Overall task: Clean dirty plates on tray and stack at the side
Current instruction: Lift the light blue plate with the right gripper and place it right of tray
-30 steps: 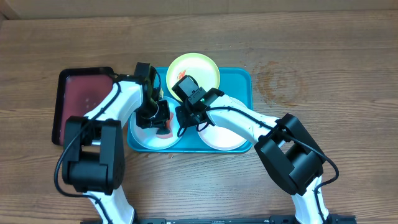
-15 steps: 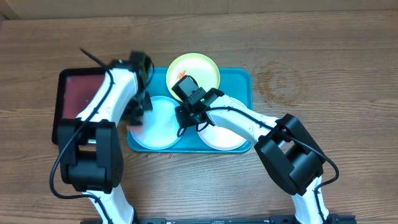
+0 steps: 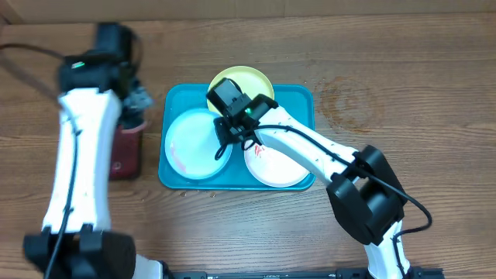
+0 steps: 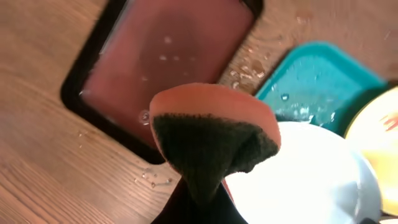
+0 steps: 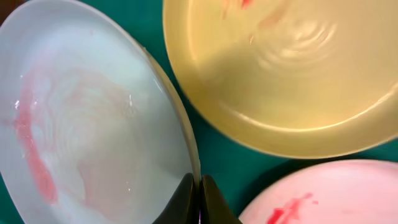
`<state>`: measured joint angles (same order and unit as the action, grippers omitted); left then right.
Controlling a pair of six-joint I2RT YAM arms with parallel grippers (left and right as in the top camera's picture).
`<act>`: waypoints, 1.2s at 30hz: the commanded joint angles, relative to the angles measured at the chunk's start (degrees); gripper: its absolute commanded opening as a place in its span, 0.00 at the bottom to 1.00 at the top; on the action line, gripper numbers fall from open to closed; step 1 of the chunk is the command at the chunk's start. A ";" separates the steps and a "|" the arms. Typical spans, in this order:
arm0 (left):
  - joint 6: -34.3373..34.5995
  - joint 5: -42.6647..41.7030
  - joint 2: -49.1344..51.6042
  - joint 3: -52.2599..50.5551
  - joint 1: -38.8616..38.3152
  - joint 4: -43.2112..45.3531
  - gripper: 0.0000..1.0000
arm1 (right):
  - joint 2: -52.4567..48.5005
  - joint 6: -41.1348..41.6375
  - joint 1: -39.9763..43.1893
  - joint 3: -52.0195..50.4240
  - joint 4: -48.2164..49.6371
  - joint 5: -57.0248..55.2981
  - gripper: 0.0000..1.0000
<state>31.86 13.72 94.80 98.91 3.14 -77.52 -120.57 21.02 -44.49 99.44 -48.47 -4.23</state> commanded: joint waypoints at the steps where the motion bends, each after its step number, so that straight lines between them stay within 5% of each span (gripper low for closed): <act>1: -0.74 -4.61 -0.37 0.35 3.15 -0.13 0.04 | 5.57 -3.56 -2.16 6.62 -1.81 -11.63 0.04; 10: -4.70 -10.64 0.83 -7.80 11.08 6.21 0.04 | 6.16 -18.25 -10.29 14.25 -8.79 -44.44 0.04; 14: -5.03 -11.61 1.09 -11.06 14.51 8.81 0.04 | 6.16 -18.58 -14.67 14.27 -8.61 -59.47 0.04; 20: -5.05 -15.50 1.09 -11.67 19.89 9.16 0.04 | 6.16 -27.69 -18.97 14.27 -5.77 -65.11 0.04; 29: -5.05 -15.47 1.09 -11.67 20.48 9.05 0.04 | 6.14 -24.06 -19.69 14.27 -5.70 -60.61 0.04; 36: -5.07 -15.47 1.09 -11.69 20.48 8.76 0.04 | 4.46 -18.78 -9.86 10.84 -5.25 -20.90 0.04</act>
<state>28.08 -1.15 96.14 87.50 23.66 -68.60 -115.90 -0.14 -60.27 111.53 -52.90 -45.25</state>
